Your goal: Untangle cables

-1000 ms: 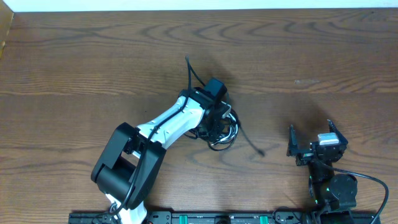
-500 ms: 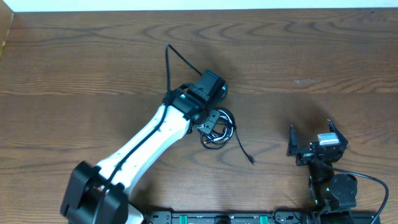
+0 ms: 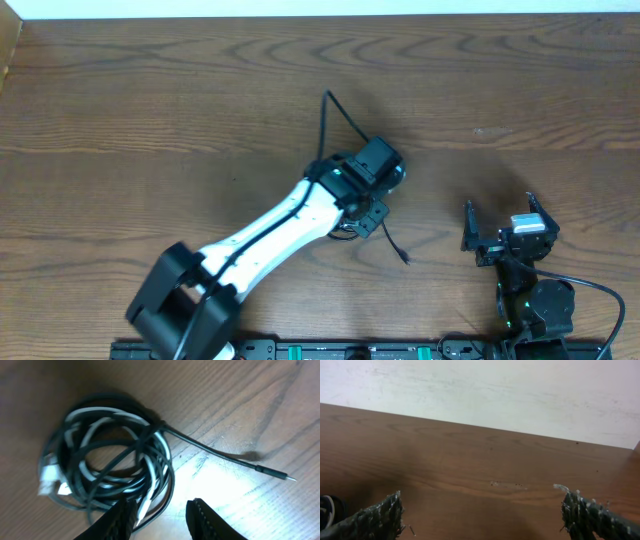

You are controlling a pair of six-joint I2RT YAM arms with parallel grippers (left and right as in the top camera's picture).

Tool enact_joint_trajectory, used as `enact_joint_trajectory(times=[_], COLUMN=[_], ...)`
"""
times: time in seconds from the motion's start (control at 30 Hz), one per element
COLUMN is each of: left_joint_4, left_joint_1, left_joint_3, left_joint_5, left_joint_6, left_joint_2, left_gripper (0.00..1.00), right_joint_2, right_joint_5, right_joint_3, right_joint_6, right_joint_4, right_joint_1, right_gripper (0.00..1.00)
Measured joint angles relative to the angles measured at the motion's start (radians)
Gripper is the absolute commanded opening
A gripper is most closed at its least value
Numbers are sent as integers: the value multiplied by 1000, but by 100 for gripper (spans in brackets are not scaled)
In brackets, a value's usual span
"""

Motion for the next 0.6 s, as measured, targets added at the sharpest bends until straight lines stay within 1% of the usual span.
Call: enact_joint_trajectory(times=[0.17, 0.23, 0.3, 0.4, 0.6], left_joint_4=[69, 101, 124, 140, 148], left_joint_1=[0, 0, 0, 0, 0], left_joint_3=[0, 0, 0, -1, -11], left_joint_5=[1, 0, -14, -39, -61], left_joint_6=[0, 0, 0, -12, -18], left_joint_2=[51, 57, 61, 63, 63], left_gripper=[38, 34, 28, 24, 24], right_joint_2=[0, 0, 0, 0, 0], right_joint_5=[0, 0, 0, 0, 0], right_joint_3=[0, 0, 0, 0, 0], right_joint_6=[0, 0, 0, 0, 0], right_joint_4=[0, 0, 0, 0, 0], right_joint_1=[0, 0, 0, 0, 0], right_gripper=[99, 99, 99, 99, 99])
